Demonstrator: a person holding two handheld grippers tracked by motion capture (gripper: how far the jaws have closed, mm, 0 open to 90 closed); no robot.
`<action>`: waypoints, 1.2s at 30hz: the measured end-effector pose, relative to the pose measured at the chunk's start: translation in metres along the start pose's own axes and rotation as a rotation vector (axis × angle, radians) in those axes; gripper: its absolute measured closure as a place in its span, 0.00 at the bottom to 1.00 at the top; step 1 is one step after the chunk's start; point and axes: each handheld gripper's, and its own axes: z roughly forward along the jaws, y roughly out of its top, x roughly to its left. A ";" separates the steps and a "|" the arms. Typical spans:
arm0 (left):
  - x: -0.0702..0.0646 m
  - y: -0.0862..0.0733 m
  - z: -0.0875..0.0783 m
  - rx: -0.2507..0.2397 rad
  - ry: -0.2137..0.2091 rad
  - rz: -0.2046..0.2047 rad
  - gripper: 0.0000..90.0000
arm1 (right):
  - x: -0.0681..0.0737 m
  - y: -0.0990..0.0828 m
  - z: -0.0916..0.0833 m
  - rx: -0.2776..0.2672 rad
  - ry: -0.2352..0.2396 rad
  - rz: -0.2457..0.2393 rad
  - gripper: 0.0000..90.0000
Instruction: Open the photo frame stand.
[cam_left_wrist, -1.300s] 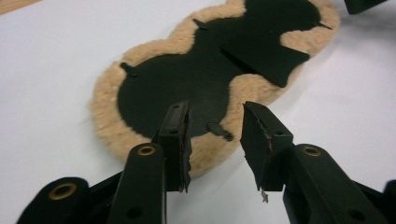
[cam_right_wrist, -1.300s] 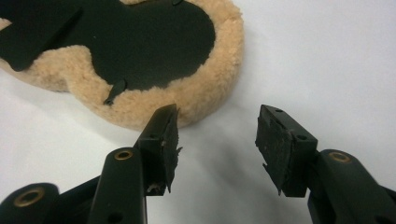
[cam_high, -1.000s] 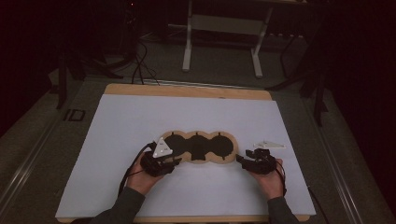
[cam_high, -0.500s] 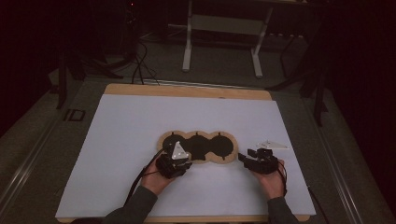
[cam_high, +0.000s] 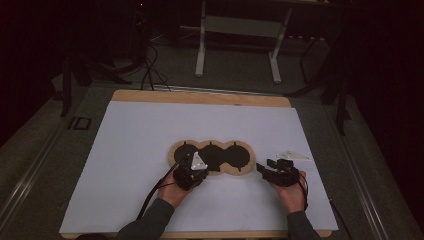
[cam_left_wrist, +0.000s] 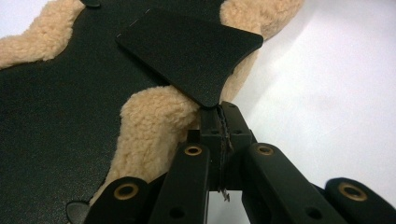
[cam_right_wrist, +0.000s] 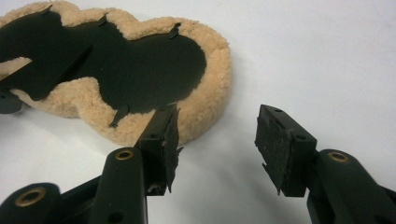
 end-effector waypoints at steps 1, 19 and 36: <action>0.000 0.000 0.000 -0.001 0.000 0.000 1.00 | 0.000 0.000 0.000 0.001 -0.001 -0.001 0.54; 0.001 0.004 -0.006 -0.049 -0.001 -0.032 1.00 | 0.003 0.000 0.003 0.020 0.006 -0.022 0.55; 0.008 0.018 -0.018 -0.110 0.008 -0.062 1.00 | 0.003 -0.001 0.003 0.025 0.010 -0.027 0.55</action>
